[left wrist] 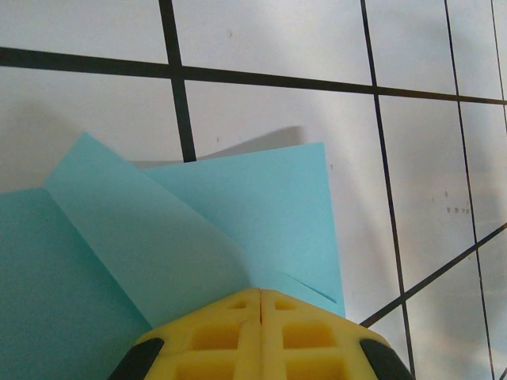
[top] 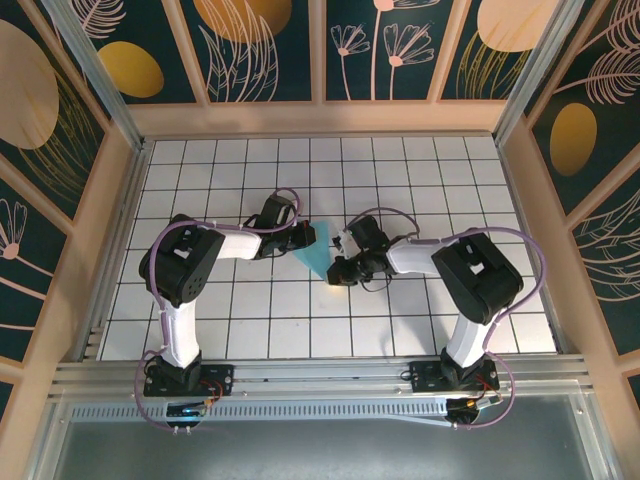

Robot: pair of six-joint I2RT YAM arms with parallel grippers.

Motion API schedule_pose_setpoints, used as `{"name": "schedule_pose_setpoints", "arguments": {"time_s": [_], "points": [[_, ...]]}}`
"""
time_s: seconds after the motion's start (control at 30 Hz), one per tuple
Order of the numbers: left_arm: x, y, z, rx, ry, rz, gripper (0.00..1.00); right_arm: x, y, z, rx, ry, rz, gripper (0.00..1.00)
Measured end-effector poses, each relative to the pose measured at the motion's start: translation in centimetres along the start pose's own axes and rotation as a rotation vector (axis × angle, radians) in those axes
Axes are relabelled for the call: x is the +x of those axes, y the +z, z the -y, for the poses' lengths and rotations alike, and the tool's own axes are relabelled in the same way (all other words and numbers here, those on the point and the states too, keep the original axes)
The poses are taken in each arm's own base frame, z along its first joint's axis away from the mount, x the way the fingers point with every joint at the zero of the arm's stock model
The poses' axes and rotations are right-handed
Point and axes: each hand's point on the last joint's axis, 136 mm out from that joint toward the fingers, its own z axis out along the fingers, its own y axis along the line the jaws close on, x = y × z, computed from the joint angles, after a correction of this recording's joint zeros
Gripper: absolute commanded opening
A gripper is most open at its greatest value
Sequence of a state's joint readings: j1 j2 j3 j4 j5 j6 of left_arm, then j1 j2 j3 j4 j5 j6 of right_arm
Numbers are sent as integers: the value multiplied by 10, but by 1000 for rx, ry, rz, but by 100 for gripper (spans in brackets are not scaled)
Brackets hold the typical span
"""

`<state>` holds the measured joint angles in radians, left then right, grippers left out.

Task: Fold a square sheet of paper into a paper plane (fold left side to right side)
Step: Fourth fold the wing at the center of the table, then turn over the paper at the center of the table.

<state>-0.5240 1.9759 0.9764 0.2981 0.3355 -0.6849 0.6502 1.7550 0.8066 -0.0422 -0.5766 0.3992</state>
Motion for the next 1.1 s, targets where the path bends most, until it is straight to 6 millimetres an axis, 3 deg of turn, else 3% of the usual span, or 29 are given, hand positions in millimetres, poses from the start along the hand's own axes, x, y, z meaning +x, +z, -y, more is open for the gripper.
{"name": "schedule_pose_setpoints", "arguments": {"time_s": [0.27,0.4,0.53,0.7,0.87,0.97,1.1], "points": [[-4,0,0,-14,-5,-4,1,20,-12,2,35,30,-47,0],[-5,-1,2,-19,-9,-14,7,11,-29,-1,44,14,-3,15],[-16,-11,16,-4,4,4,15,-16,-58,-7,41,-19,118,32],[-43,-44,48,38,57,93,29,-44,-90,-14,35,-56,262,48],[-69,-94,75,55,109,237,39,-66,-117,-12,27,-59,393,60],[-71,-119,75,38,117,305,42,-71,-123,-9,16,-47,437,64],[-57,-135,55,-19,105,341,48,-75,-123,-9,-22,-35,455,64]]}}
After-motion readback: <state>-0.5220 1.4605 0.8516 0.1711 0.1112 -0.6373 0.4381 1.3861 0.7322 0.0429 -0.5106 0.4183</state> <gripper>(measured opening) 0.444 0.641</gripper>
